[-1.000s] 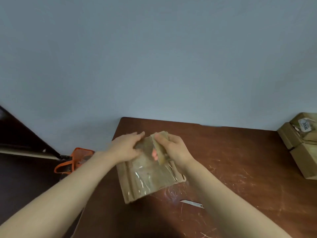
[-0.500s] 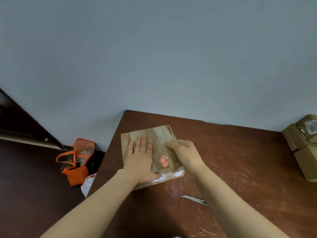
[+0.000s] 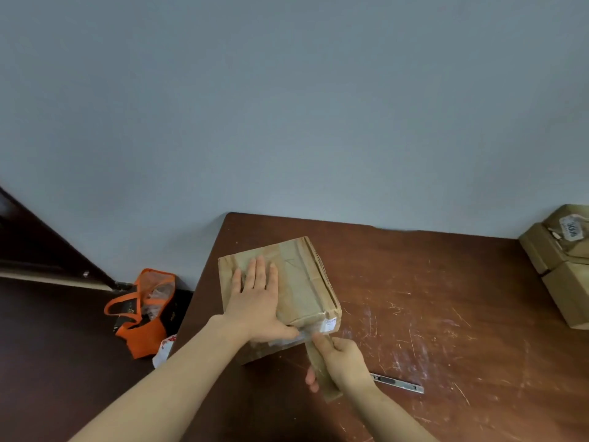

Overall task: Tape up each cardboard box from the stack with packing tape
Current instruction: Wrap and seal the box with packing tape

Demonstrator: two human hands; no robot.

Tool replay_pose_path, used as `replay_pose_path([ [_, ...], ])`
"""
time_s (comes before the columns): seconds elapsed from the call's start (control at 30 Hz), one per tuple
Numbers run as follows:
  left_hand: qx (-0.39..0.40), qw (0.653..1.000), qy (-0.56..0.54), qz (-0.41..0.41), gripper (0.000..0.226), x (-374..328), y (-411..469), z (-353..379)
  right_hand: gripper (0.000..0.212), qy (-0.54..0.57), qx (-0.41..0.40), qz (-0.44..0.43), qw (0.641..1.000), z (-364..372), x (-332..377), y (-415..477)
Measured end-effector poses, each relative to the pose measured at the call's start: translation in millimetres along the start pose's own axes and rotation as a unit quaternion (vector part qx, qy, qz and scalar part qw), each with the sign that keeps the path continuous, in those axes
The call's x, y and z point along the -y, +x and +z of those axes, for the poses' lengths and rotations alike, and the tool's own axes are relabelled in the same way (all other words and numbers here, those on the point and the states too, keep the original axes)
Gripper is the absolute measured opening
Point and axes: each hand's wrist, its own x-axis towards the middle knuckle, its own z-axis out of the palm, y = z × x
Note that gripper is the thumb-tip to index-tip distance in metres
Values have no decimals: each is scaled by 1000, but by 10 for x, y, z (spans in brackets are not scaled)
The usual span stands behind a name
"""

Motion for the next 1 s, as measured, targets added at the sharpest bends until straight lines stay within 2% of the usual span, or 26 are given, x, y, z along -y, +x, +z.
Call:
replay_pose_path([
  [0.07, 18, 998, -44, -30, 129, -84, 28, -161, 37, -2, 2, -2, 1000, 21, 5, 45],
  [0.17, -120, 986, -94, -71, 101, -412, 247, -336, 34, 1, 4, -1, 1000, 34, 24, 102],
  [0.23, -168, 977, -107, -70, 90, -608, 426, -319, 33, -2, -9, 2, 1000, 29, 47, 139],
  [0.33, -142, 984, -77, -76, 92, -665, 652, -143, 31, -32, -50, 7, 998, 26, 82, 258],
  [0.43, -125, 985, -90, -72, 98, -637, 768, -176, 49, -71, -48, 22, 996, -18, 87, 355],
  [0.57, -128, 985, -100, -66, 102, -679, 602, -133, 52, -76, -48, 38, 995, -41, 39, 383],
  [0.7, -117, 987, -89, -70, 103, -725, 550, -63, 37, -12, -72, 43, 996, 13, 19, 437],
  [0.83, -128, 986, -76, -79, 99, -607, 664, -131, 36, 0, -43, 26, 999, -19, 41, 423],
  [0.93, -92, 990, -77, -77, 97, -594, 663, -166, 27, 12, -21, 26, 999, -32, 43, 410],
  [1.0, -94, 989, -89, -73, 97, -622, 612, -128, 27, 5, -31, 10, 999, -39, -9, 413],
])
